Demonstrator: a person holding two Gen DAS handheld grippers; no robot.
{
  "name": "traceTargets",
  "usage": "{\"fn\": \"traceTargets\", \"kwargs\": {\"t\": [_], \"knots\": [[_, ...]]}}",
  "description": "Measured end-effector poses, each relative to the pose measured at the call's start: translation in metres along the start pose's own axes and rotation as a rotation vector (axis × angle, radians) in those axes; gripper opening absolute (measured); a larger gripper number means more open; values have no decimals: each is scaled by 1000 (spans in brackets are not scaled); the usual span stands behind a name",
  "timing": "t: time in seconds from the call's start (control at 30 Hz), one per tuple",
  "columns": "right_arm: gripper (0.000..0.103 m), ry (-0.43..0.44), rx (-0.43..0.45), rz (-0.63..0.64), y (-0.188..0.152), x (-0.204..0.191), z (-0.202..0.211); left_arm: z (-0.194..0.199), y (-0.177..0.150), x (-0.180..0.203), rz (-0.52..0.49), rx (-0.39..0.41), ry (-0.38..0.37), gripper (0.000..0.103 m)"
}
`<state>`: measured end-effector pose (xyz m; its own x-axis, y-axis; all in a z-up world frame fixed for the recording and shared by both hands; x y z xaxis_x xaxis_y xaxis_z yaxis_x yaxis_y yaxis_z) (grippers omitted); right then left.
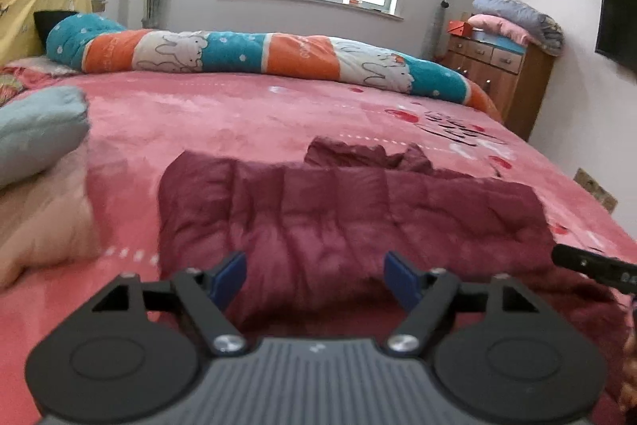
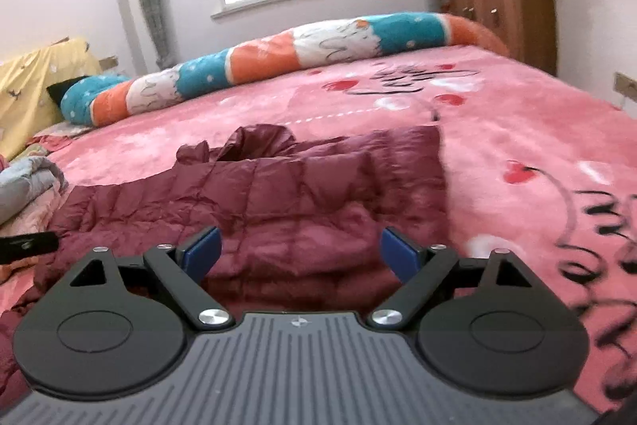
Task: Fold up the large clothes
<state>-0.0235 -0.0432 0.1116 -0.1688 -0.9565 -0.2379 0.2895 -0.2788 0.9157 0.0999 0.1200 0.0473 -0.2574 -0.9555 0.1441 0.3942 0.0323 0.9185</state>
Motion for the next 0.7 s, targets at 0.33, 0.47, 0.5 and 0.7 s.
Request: {"fn": "traceTargets", "kwargs": {"t": [0.33,0.47,0.5,0.7], "knots": [[103,-99,-71,-32,-25,15,74,84,-46,-30,56,-100,65,85],[103,-115,-86,-15,-28,17,90,112,-56,-48,61,-115,94,88],[103,-117,-86,-17,-28,18,97,118,-58,-52,69,-117,95,89],[103,-136,-74,-55,-18,46,143,142,-68,-78,136,-152,93,90]]}}
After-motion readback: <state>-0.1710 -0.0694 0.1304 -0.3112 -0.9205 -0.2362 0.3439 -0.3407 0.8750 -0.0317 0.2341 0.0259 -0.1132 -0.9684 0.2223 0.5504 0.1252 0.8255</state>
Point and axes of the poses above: each gripper's, at about its wrist camera, not at the fingertips, and z roughly against the way its jaws point, x to its right, y to its top, the point moved 4 cm from there along -z, roughly the way its jaws point, and after that the axes turned 9 degrees about x, right-handed, at the moved point
